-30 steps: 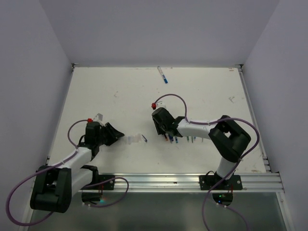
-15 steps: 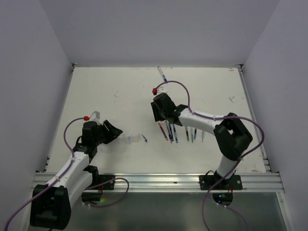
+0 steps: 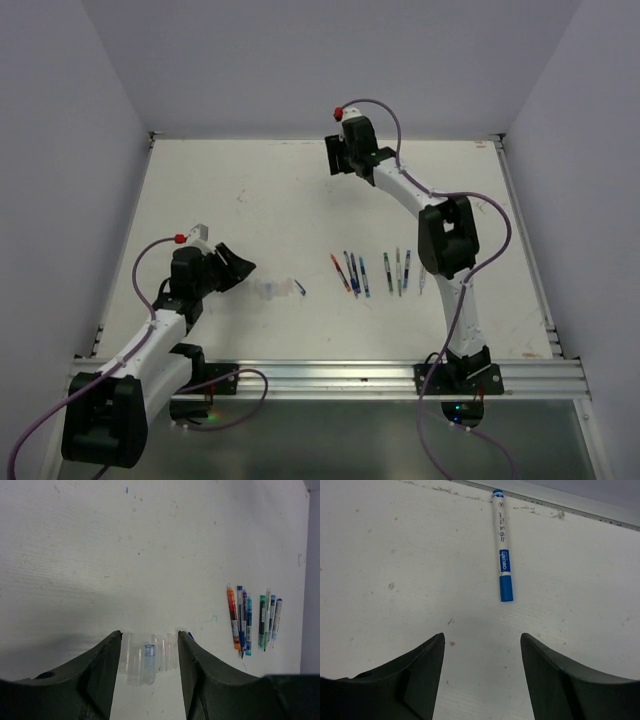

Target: Open the pen caps

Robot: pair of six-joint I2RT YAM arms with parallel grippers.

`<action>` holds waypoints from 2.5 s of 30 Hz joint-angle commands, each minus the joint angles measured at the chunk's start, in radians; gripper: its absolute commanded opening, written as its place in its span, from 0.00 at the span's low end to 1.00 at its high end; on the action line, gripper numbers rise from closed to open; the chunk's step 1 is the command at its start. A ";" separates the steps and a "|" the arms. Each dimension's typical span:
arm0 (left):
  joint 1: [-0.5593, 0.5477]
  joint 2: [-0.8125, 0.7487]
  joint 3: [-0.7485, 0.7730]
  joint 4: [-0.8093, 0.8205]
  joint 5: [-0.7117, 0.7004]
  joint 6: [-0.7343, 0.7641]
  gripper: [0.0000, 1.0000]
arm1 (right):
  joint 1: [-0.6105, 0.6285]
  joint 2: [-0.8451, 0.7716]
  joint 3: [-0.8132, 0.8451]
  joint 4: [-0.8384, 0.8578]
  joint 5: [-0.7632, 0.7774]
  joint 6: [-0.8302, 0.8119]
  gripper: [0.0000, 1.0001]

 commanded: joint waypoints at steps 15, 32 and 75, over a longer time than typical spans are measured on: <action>0.004 0.193 0.007 0.280 0.081 -0.029 0.51 | -0.067 0.331 0.387 -0.068 -0.126 -0.182 0.82; 0.004 0.205 0.000 0.323 0.097 -0.049 0.51 | -0.071 0.448 0.501 -0.122 -0.144 -0.184 0.61; -0.144 0.210 0.182 0.517 0.230 -0.301 0.53 | 0.298 -0.713 -0.872 0.243 -0.272 0.095 0.00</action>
